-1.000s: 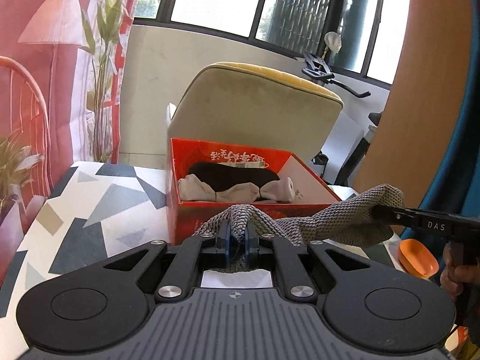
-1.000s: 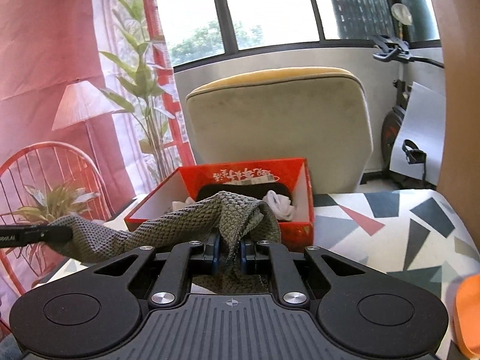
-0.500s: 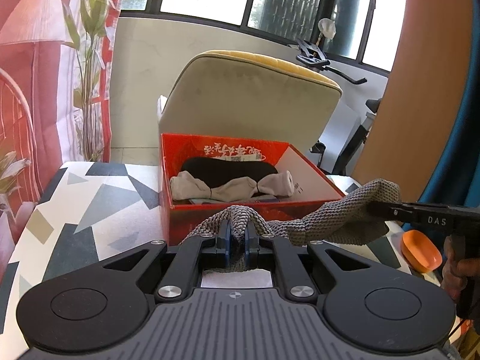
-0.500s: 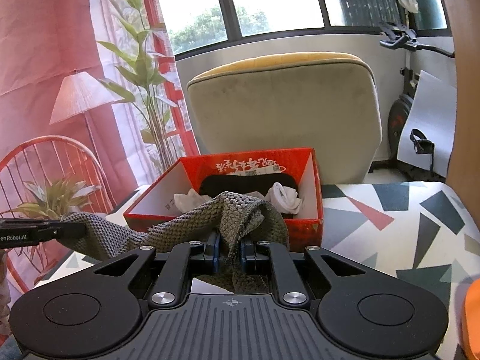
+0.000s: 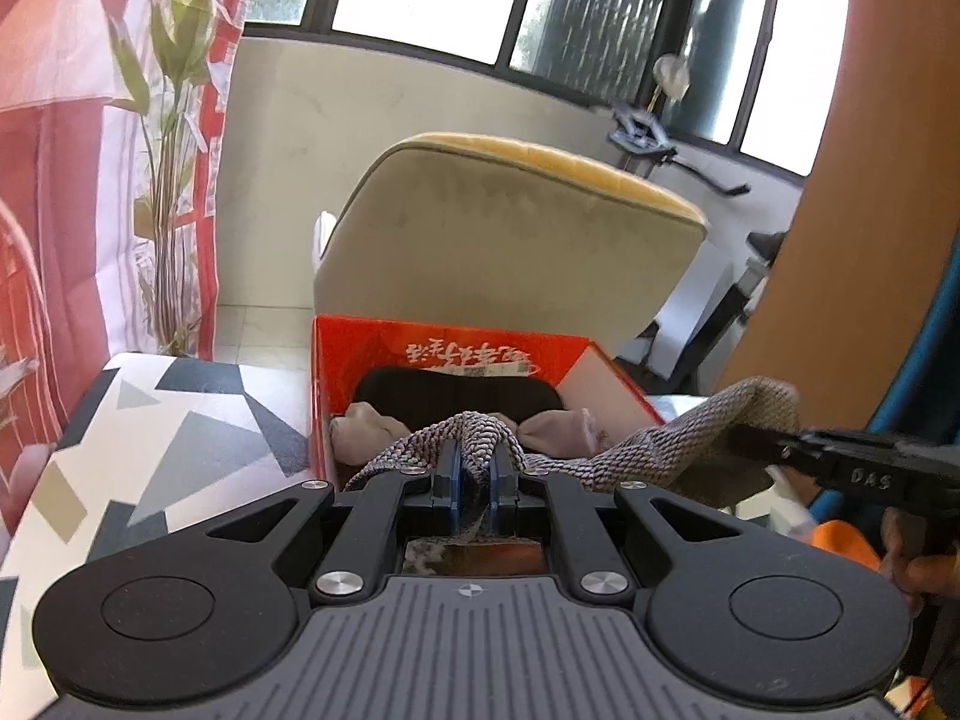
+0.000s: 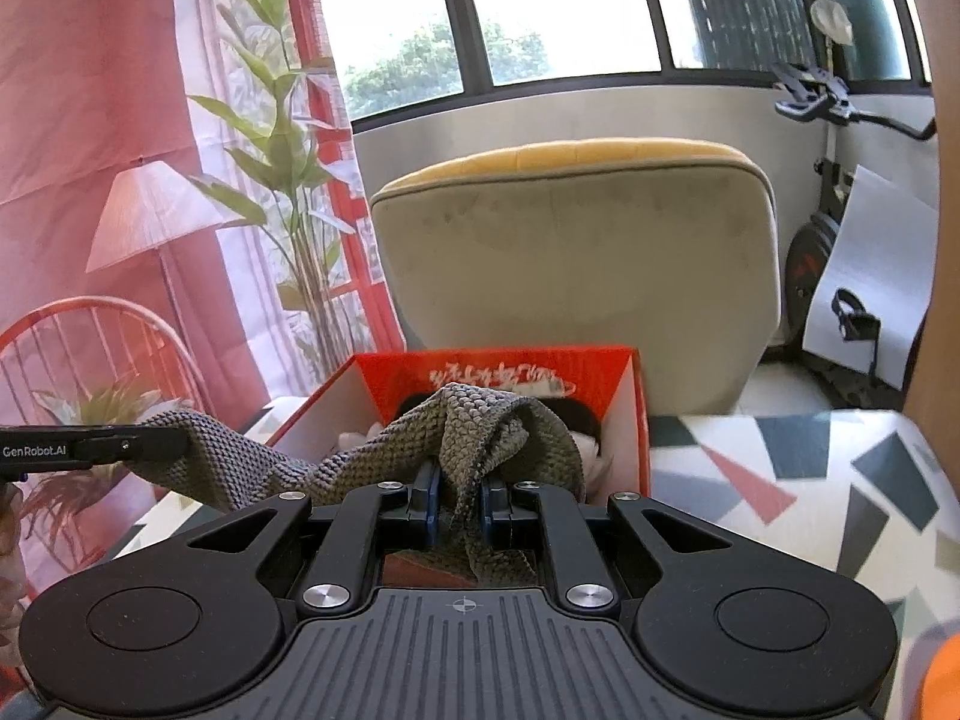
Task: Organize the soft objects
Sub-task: 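Lift the grey knit towel and carry it over the red box, then lower the towel into the box and open the right gripper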
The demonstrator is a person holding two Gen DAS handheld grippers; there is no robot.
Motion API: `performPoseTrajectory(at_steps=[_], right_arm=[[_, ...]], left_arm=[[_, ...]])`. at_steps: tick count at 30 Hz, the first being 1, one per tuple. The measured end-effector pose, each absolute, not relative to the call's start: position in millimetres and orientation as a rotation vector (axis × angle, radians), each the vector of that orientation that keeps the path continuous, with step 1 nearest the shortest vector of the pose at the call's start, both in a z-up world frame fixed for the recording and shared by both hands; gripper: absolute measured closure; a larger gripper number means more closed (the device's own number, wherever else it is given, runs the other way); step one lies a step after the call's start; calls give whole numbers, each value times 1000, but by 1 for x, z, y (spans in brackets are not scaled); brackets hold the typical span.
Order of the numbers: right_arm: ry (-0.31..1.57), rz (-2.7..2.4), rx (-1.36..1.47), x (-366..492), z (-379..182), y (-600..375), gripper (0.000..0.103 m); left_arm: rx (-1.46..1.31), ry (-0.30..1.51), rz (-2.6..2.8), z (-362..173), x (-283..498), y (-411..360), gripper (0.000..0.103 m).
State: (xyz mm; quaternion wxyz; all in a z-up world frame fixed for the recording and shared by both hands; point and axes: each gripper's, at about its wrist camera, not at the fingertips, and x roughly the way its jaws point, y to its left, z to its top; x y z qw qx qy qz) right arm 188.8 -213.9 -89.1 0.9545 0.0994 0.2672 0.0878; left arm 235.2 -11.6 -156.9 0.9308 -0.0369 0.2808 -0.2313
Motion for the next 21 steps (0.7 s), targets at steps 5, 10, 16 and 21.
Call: performPoseTrajectory(at_steps=[5,10,16,21], right_arm=[[526,167,149,223,-83,-215,91],[512,170,77,264,-84,-210,92],[541,151,39,318,-107,-211,92],[568,141,-40,347,-129,-205,92]], left_arm=[[-61,593,-451,-159,273,-28,93],[-46,614,-422,-168,308,-42,93],[-49,661,-416,-178,356,-56,93],[-9,738,-431,-194,389,-69,93]])
